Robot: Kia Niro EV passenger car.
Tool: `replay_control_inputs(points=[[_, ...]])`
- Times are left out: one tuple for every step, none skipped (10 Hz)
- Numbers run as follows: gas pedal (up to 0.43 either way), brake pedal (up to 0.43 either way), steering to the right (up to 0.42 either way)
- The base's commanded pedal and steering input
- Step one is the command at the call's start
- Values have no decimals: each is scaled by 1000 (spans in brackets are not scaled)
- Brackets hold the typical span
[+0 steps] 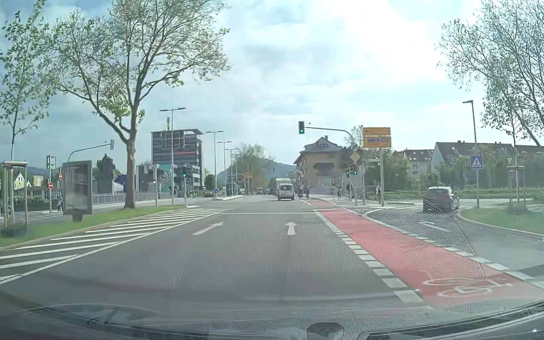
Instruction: Follow the waypoints while adhering to traffic rules and regulations
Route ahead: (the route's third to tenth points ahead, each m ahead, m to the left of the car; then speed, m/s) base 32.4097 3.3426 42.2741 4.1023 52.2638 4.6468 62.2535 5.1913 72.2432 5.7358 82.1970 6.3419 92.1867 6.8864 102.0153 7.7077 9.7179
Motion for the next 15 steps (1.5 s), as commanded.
replay_control_inputs(points=[[0,49,3],[0,49,0],[0,43,-5],[0,49,-8],[0,49,-9],[0,49,-9],[0,55,-9],[0,55,-9],[0,55,-9],[0,55,-9],[0,61,-9],[0,61,-9],[0,61,-9],[0,61,-9],[0,61,-9]])
